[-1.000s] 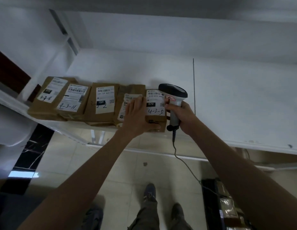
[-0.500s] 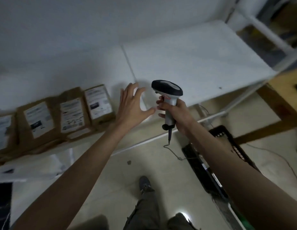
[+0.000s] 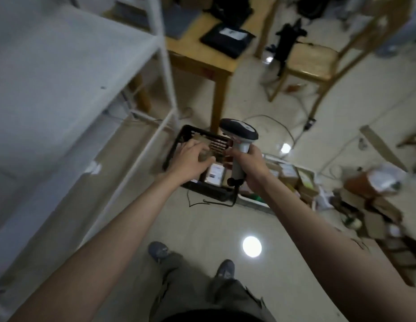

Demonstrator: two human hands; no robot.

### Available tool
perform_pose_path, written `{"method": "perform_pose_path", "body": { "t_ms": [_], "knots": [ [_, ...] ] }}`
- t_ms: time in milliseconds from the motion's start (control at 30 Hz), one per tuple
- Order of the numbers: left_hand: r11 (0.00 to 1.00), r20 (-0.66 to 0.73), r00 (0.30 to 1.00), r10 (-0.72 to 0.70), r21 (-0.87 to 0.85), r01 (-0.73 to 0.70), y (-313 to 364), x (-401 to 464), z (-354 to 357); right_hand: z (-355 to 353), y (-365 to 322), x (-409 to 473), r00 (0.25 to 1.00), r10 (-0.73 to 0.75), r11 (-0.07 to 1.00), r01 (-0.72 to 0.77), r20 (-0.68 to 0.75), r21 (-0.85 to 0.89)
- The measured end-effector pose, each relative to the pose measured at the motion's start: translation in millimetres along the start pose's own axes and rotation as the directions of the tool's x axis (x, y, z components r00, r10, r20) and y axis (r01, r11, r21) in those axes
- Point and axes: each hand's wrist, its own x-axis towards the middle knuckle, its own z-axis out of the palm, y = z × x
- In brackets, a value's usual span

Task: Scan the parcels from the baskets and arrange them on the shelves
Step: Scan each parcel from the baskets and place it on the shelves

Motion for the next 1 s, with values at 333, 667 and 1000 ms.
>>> {"method": "perform_pose_path", "body": {
  "t_ms": [333,667,1000],
  "knots": [
    [0.986,0.312,0.938,0.15,0.022,-0.164,153.6,48.8,150.0,-222.3,41.5,-13.7,0.94,0.111,0.98,-0.049,-0.324,0.195],
    [0.981,0.53,0.832,0.161,0.006,-0.194,216.4,165.0,239.8,-330.6,56.7,64.7,0.871,0.261,0.957,-0.176,-0.416,0.232],
    [0.998,0.633,0.772,0.059,-0.044,-0.04,239.6,240.0,320.8,-423.7,78.4,148.5,0.823,0.386,0.921,-0.322,-0.416,0.217]
  ]
}}
